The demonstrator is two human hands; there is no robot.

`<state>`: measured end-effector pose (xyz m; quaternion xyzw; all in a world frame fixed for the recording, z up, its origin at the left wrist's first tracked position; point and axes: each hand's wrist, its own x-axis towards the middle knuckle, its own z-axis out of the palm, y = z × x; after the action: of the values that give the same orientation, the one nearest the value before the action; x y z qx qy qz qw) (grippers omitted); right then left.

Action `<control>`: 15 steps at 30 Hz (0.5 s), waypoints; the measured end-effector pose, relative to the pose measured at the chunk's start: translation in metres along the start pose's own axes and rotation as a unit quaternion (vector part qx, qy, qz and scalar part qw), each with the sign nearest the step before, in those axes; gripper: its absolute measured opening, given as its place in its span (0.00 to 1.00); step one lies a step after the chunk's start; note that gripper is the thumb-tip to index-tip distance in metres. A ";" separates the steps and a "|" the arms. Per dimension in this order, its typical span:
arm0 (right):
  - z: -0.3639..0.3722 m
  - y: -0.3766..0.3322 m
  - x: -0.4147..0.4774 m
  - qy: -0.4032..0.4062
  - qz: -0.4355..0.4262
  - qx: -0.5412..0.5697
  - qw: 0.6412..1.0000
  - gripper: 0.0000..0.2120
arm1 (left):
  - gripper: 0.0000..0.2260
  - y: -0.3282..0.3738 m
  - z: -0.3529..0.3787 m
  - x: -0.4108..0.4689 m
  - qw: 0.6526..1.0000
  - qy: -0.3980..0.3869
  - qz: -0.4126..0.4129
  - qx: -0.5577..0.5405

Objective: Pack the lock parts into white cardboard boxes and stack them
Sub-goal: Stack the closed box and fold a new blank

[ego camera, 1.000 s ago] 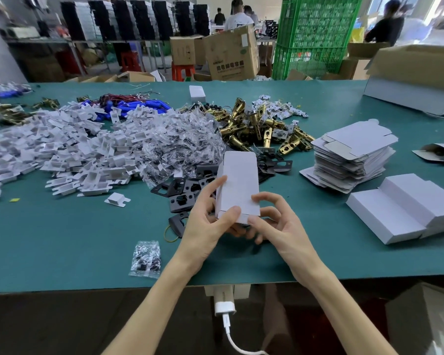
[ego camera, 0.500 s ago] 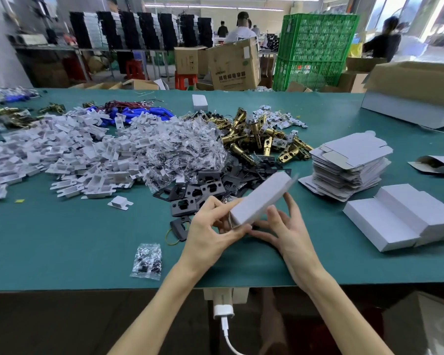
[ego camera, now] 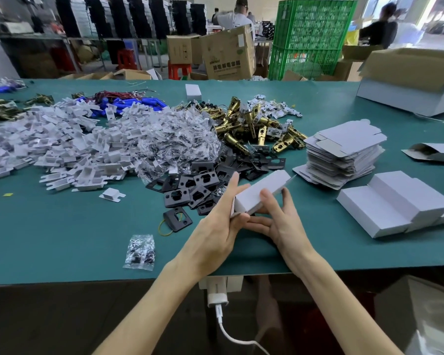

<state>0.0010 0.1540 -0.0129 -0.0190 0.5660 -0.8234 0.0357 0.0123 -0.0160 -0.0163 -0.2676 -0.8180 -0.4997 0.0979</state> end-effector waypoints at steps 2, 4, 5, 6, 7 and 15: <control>0.000 0.001 0.001 0.002 0.002 -0.001 1.000 0.42 | 0.31 0.000 0.001 0.000 1.000 -0.009 -0.005 -0.023; 0.001 0.001 0.002 0.002 0.003 -0.004 1.000 0.43 | 0.32 0.000 0.002 0.000 0.999 -0.017 0.003 -0.036; 0.001 0.000 0.002 0.001 0.004 -0.006 1.000 0.43 | 0.33 0.000 0.003 0.000 0.999 -0.019 0.009 -0.033; 0.001 0.000 0.002 0.000 0.007 -0.008 1.000 0.45 | 0.33 0.000 0.003 0.000 0.999 -0.018 0.014 -0.027; 0.001 0.000 0.002 0.002 0.010 -0.010 1.000 0.46 | 0.33 0.000 0.003 0.000 0.999 -0.016 0.018 -0.023; 0.000 0.002 0.002 0.012 0.012 -0.016 1.000 0.50 | 0.34 0.000 0.002 -0.002 1.000 -0.004 0.007 0.014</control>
<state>-0.0009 0.1528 -0.0147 -0.0030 0.5801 -0.8137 0.0382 0.0144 -0.0151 -0.0181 -0.2741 -0.8235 -0.4862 0.1016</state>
